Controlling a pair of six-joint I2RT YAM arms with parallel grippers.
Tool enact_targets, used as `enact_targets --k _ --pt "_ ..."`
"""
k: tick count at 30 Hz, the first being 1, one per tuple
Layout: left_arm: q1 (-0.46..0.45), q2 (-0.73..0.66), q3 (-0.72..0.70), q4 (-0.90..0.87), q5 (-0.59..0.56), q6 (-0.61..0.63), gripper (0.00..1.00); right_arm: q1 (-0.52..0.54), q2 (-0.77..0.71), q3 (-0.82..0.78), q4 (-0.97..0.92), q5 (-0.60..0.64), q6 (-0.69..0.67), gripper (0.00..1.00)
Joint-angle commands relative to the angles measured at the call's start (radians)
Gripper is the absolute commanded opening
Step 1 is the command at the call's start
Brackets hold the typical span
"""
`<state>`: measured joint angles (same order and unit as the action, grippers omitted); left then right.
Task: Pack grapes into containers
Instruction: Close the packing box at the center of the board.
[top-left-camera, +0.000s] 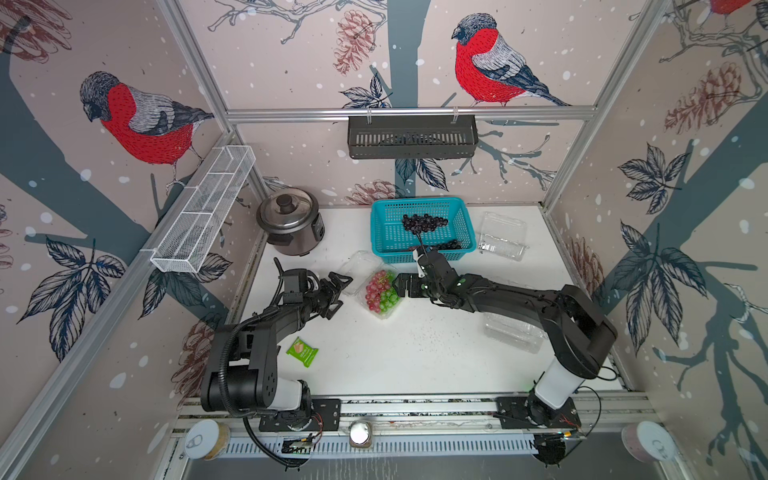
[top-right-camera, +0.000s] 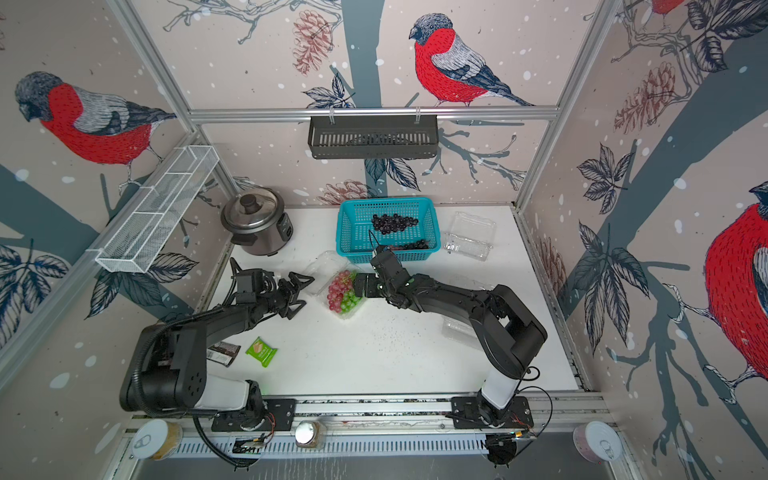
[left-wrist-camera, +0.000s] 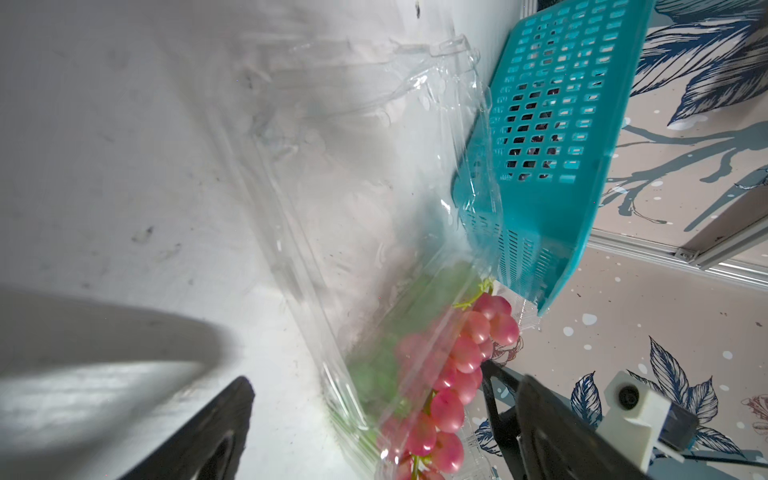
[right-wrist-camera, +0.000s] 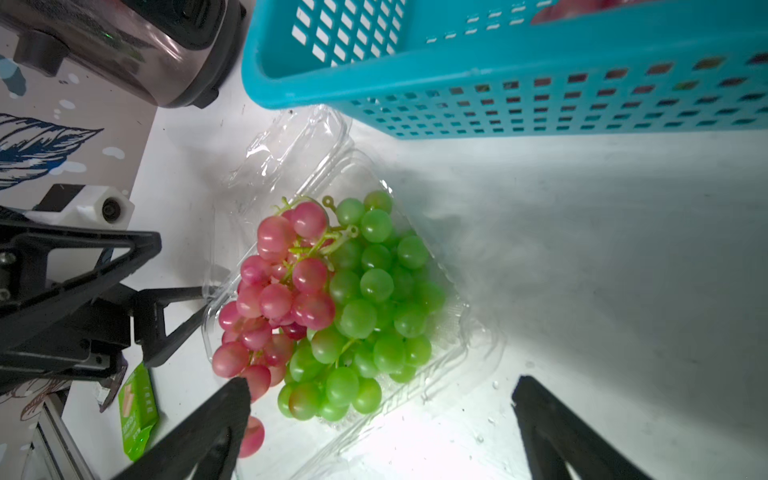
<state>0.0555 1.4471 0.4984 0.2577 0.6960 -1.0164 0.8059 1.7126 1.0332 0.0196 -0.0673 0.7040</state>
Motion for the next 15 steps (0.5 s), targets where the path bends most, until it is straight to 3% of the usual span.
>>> enact_targets --k 1,9,15 --pt "0.0 0.031 0.02 0.087 -0.03 -0.014 0.98 -0.008 0.019 -0.009 0.053 -0.019 -0.003 1.0" --pt "0.005 0.152 0.001 0.221 -0.044 -0.065 0.98 -0.006 0.112 0.051 0.074 -0.059 -0.014 1.0" --pt "0.009 0.158 0.002 0.261 -0.065 -0.074 0.98 0.007 0.17 0.092 0.089 -0.075 -0.015 1.0"
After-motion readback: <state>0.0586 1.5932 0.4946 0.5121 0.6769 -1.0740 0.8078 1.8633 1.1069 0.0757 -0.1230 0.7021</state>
